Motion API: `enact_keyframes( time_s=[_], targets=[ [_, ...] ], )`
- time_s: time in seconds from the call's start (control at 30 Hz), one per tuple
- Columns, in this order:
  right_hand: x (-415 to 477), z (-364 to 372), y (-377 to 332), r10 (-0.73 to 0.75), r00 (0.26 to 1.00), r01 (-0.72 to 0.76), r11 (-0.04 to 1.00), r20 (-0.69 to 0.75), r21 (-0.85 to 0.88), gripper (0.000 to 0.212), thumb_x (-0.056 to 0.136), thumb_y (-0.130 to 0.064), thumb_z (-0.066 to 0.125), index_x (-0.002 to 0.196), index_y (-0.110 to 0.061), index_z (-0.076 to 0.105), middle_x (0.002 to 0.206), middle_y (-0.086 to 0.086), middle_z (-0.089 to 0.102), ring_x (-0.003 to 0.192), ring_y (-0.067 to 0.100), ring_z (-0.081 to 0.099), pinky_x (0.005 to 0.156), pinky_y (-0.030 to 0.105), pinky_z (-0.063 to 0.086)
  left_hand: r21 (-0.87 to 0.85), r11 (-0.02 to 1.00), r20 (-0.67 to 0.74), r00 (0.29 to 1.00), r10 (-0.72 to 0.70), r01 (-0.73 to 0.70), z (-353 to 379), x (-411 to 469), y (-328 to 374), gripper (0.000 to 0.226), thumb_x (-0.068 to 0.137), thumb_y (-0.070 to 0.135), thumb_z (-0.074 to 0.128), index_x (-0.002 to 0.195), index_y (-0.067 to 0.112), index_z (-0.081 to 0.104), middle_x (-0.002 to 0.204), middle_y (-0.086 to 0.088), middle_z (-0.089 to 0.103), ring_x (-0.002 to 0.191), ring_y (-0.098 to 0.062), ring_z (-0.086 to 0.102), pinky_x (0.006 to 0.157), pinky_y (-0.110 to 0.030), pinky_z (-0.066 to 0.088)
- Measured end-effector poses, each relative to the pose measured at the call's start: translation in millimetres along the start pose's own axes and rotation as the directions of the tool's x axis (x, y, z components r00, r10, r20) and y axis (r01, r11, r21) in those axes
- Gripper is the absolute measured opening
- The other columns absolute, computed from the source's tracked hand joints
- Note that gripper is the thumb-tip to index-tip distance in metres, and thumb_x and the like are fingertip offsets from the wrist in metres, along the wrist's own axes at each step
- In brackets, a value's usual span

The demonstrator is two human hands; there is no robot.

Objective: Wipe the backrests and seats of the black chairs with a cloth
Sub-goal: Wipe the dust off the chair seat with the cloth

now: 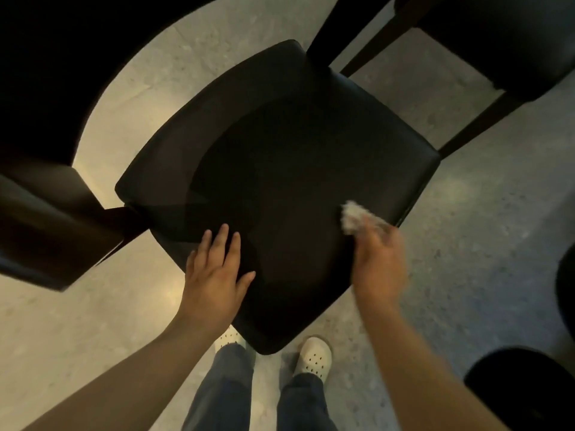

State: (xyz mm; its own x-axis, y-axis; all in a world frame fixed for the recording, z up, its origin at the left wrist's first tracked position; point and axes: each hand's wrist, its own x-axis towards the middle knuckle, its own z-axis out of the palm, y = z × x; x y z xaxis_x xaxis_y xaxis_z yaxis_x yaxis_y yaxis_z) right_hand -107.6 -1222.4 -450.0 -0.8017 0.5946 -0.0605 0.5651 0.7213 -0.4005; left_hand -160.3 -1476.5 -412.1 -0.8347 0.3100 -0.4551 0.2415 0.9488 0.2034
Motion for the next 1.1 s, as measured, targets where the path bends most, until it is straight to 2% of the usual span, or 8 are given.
enact_keyframes(
  time_s=[0.07, 0.13, 0.23, 0.37, 0.5, 0.6, 0.77, 1.1],
  targets=[
    [16, -16, 39, 0.346, 0.923, -0.345, 0.938, -0.166, 0.037, 0.027, 0.098, -0.033, 0.050, 0.115, -0.017, 0.064, 0.097, -0.002, 0.053, 0.094, 0.026, 0.057, 0.067, 0.019, 0.031, -0.005, 1.000, 0.006, 1.000, 0.020, -0.020, -1, 0, 10, 0.071, 0.097, 0.051, 0.038, 0.156, 0.019, 0.013, 0.164, -0.004, 0.003, 0.151, -0.028, -0.003, 0.121, -0.045, 0.013],
    [14, -32, 46, 0.349, 0.912, -0.348, 0.937, -0.216, 0.041, 0.032, 0.097, -0.033, 0.052, 0.125, -0.021, 0.063, 0.105, 0.005, 0.052, 0.089, 0.027, 0.055, 0.071, 0.029, 0.039, -0.013, 0.999, 0.009, 0.999, 0.032, -0.032, -3, 1, 19, 0.071, 0.098, 0.050, 0.036, 0.156, 0.020, 0.009, 0.164, -0.003, 0.000, 0.150, -0.027, -0.006, 0.121, -0.044, 0.009],
    [-6, -31, 7, -0.061, 0.996, 0.063, 0.998, -0.071, 0.021, 0.029, 0.097, -0.040, 0.049, 0.124, -0.032, 0.057, 0.104, -0.007, 0.051, 0.084, 0.012, 0.054, 0.068, 0.028, 0.047, -0.021, 0.999, 0.015, 0.999, 0.034, -0.034, -4, 4, 28, 0.070, 0.099, 0.049, 0.034, 0.156, 0.020, 0.007, 0.164, -0.002, -0.002, 0.150, -0.026, -0.007, 0.120, -0.043, 0.008],
    [-38, -1, -27, -0.445, 0.883, 0.454, 0.891, 0.145, -0.028, 0.045, 0.093, -0.031, 0.056, 0.138, -0.029, 0.050, 0.131, 0.007, 0.051, 0.110, 0.021, 0.054, 0.081, 0.035, 0.055, 0.007, 1.000, 0.028, 0.999, 0.026, -0.026, -4, 8, 30, 0.070, 0.099, 0.049, 0.034, 0.156, 0.019, 0.007, 0.164, -0.003, -0.003, 0.150, -0.026, -0.007, 0.121, -0.044, 0.010],
    [10, -12, -5, 0.029, 0.999, -0.025, 0.990, -0.028, 0.138, 0.022, 0.095, -0.035, 0.051, 0.114, -0.031, 0.061, 0.111, 0.003, 0.060, 0.097, 0.022, 0.059, 0.075, 0.034, 0.049, 0.023, 0.999, 0.039, 0.999, 0.022, -0.023, -5, 15, 29, 0.070, 0.099, 0.051, 0.033, 0.156, 0.020, 0.005, 0.164, -0.002, -0.005, 0.150, -0.025, -0.008, 0.120, -0.043, 0.009],
    [58, -29, 0, 0.371, 0.912, -0.320, 0.911, -0.177, 0.261, 0.028, 0.096, -0.043, 0.044, 0.111, -0.023, 0.057, 0.102, 0.002, 0.055, 0.092, 0.024, 0.057, 0.079, 0.042, 0.050, 0.029, 0.999, 0.036, 0.999, 0.014, -0.015, -7, 25, 27, 0.071, 0.099, 0.051, 0.033, 0.156, 0.020, 0.004, 0.164, -0.002, -0.005, 0.150, -0.025, -0.009, 0.121, -0.043, 0.008],
    [76, -26, -68, -0.247, 0.969, 0.248, 0.968, -0.019, 0.029, 0.041, 0.097, -0.032, 0.052, 0.138, -0.027, 0.048, 0.126, 0.002, 0.049, 0.103, 0.014, 0.051, 0.083, 0.029, 0.048, 0.025, 0.999, 0.003, 0.999, -0.037, 0.037, -17, 46, 30, 0.070, 0.099, 0.052, 0.029, 0.156, 0.020, 0.003, 0.164, -0.002, -0.006, 0.150, -0.028, -0.009, 0.122, -0.046, 0.006],
    [124, 53, -152, -0.469, 0.872, 0.481, 0.874, 0.140, -0.069, 0.041, 0.094, -0.030, 0.059, 0.135, -0.028, 0.053, 0.134, 0.007, 0.044, 0.120, 0.023, 0.045, 0.078, 0.030, 0.052, 0.000, 0.990, -0.045, 0.989, -0.138, 0.138, -39, 87, 24, 0.069, 0.100, 0.053, 0.026, 0.156, 0.021, 0.000, 0.163, -0.002, -0.010, 0.149, -0.027, -0.013, 0.121, -0.046, -0.002]
  ],
)
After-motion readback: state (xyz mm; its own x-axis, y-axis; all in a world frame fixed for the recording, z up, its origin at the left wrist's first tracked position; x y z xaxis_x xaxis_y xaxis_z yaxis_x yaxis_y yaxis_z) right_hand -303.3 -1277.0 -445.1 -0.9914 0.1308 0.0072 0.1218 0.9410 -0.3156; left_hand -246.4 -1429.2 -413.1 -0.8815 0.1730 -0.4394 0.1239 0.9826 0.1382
